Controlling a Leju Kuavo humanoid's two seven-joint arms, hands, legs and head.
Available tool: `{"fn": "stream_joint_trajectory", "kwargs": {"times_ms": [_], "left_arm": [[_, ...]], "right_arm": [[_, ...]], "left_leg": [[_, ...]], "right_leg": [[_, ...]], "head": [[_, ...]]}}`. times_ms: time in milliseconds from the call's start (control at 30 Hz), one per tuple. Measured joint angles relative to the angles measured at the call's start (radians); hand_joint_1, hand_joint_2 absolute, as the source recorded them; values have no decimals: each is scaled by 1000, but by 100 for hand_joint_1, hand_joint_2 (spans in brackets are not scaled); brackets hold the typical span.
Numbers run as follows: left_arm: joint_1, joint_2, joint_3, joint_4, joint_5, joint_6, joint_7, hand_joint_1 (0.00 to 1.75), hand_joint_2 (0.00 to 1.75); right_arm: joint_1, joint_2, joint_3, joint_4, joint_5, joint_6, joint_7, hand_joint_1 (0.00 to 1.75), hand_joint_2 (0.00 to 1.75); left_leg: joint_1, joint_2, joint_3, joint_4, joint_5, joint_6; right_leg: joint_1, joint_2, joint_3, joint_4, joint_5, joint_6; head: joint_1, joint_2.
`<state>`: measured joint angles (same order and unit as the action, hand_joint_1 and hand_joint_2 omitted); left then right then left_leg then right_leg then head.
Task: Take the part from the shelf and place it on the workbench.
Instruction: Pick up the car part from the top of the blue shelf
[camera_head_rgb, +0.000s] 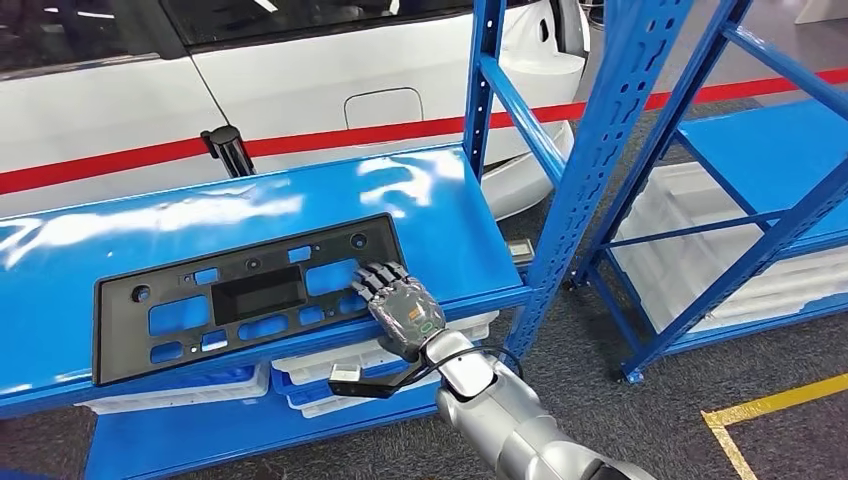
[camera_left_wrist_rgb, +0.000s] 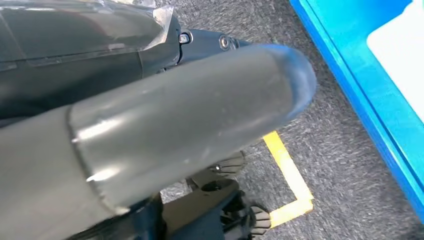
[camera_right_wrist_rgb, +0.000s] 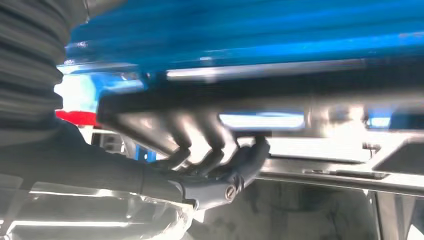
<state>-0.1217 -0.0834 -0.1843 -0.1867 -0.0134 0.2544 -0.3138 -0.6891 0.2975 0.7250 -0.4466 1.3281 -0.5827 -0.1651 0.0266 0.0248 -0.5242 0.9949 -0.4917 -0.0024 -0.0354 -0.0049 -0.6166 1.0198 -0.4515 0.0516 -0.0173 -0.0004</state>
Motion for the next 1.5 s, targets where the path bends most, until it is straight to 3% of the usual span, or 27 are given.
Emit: {"fn": "stream_joint_trajectory", "kwargs": {"times_ms": [33,100,133,233,300,333,367,433,500,633,733,800,833,900,933,1000,1100,1133,1167,1233,1267,1300,1333,1367,1433,1467,1500], "left_arm": [[0,0,0,-1,-2,0,-6,0,0],[0,-1,0,-2,-6,0,-11,0,0],[0,-1,0,-2,-6,0,-12,0,0],[3,-3,0,-2,-7,-4,-12,0,0],[6,-4,0,-1,-9,-8,-7,0,0],[8,-5,-1,-1,-10,-9,-4,0,0],[8,-5,-1,-1,-11,-11,-1,0,0],[6,-2,0,-2,-13,-12,2,0,0],[2,1,0,-2,-16,-12,4,0,0],[3,-3,0,-3,-18,-12,6,0,0],[5,-7,0,-2,-18,-12,7,0,0],[9,-12,0,-2,-18,-13,7,0,0],[11,-13,0,-2,-18,-14,7,0,0],[14,-14,0,-2,-17,-15,7,0,0],[14,-14,0,-2,-15,-15,7,0,0],[14,-14,3,-2,-9,-15,5,0,0],[14,-15,10,-2,-4,-15,1,0,0],[14,-15,11,-2,-4,-15,0,0,0],[14,-15,13,-2,-4,-15,0,0,0],[15,-15,16,-2,-3,-15,-1,0,0],[16,-15,17,-2,-3,-15,0,0,0],[18,-14,19,-2,-3,-15,0,0,0],[20,-14,20,-2,-3,-15,0,0,0],[21,-14,22,-2,-3,-15,1,0,0],[21,-14,25,-2,-3,-15,1,0,0],[20,-15,25,-2,-3,-14,1,0,0],[20,-16,25,-2,-3,-13,1,0,0]], "right_arm": [[-1,5,3,-5,-1,1,0,168,175],[-3,13,9,-13,-2,4,1,162,175],[-4,18,13,-16,-2,5,1,156,175],[-6,27,21,-23,-2,8,2,128,175],[-8,28,24,-24,-2,12,4,110,175],[-10,28,25,-25,-2,14,5,113,175],[-13,29,26,-27,-2,15,6,117,175],[-21,30,26,-30,-4,18,9,129,175],[-32,31,26,-32,-8,20,13,129,175],[-60,25,23,-34,-11,22,22,129,175],[-65,13,23,-33,-10,22,23,137,175],[-60,3,23,-32,-11,22,23,144,175],[-57,-1,23,-31,-11,22,23,147,175],[-57,-5,23,-31,-15,21,23,157,175],[-58,-6,23,-31,-17,21,22,160,175],[-60,-8,22,-30,-23,21,17,168,175],[-66,-8,21,-30,-29,21,11,168,175],[-68,-7,20,-30,-29,21,10,145,175],[-70,-5,20,-30,-29,20,9,102,175],[-72,-1,19,-31,-30,20,8,19,175],[-71,-1,19,-31,-30,19,8,0,175],[-70,-1,19,-31,-30,18,8,0,175],[-70,-1,18,-31,-30,16,8,0,175],[-69,-1,17,-31,-30,14,8,0,175],[-70,-1,15,-31,-30,7,8,0,175],[-72,-1,14,-31,-29,4,8,0,175],[-74,0,13,-31,-27,1,8,0,175]], "left_leg": [[1,-1,-1,3,-3,-7],[7,-5,-9,21,-9,-17],[8,-8,-27,48,-25,-23],[8,-13,-133,224,-113,-29],[4,-14,-182,298,-135,-19],[-1,-14,-177,280,-120,-8],[-9,-14,-149,224,-91,10],[-34,-13,-77,94,-37,55],[-54,-18,-47,36,-16,81],[-55,-25,-17,-18,23,92],[-47,-26,-8,-38,53,97],[-45,-31,-11,-36,52,91],[-43,-33,-11,-35,50,87],[-37,-35,-10,-24,38,71],[-35,-36,-12,-16,29,61],[-35,-36,-17,0,15,45],[-31,-35,-18,5,4,28],[-28,-34,-22,19,-5,20],[-25,-32,-38,54,-24,12],[-15,-30,-109,181,-75,-3],[-9,-29,-153,248,-94,-10],[-3,-28,-185,289,-96,-15],[3,-28,-202,297,-81,-20],[8,-26,-194,257,-41,-24],[16,-20,-138,116,46,-35],[15,-18,-111,55,72,-35],[13,-16,-98,24,79,-32]], "right_leg": [[0,-3,2,2,-2,-18],[-2,-5,7,6,14,-34],[0,-7,9,7,16,-41],[10,-10,2,8,16,-49],[19,-11,-4,8,18,-52],[24,-11,-5,7,19,-54],[31,-11,-6,7,21,-56],[39,-12,-6,7,25,-61],[37,-12,-5,3,27,-57],[37,-8,-16,20,26,-39],[33,1,-88,179,-50,-41],[24,3,-129,259,-76,-28],[20,3,-125,246,-65,-16],[11,2,-67,114,-7,9],[10,3,-35,52,19,14],[11,4,-8,-6,41,1],[10,6,-3,-9,35,-28],[6,6,2,-13,33,-36],[2,6,8,-16,31,-43],[-1,4,16,-18,24,-53],[-1,4,19,-18,20,-55],[-2,4,22,-17,17,-55],[-4,4,26,-17,13,-53],[-7,5,32,-17,8,-48],[-12,6,47,-17,-2,-36],[-11,6,52,-17,-8,-28],[-8,6,54,-18,-11,-20]], "head": [[-1,0],[-7,0],[-10,0],[-15,0],[-16,0],[-16,0],[-16,0],[-12,0],[-7,0],[-7,0],[-3,0],[-3,0],[-3,0],[-3,0],[-2,0],[-2,0],[-7,0],[-8,0],[-10,0],[-13,0],[-13,0],[-13,0],[-13,0],[-13,0],[-15,0],[-16,0],[-18,0]]}}
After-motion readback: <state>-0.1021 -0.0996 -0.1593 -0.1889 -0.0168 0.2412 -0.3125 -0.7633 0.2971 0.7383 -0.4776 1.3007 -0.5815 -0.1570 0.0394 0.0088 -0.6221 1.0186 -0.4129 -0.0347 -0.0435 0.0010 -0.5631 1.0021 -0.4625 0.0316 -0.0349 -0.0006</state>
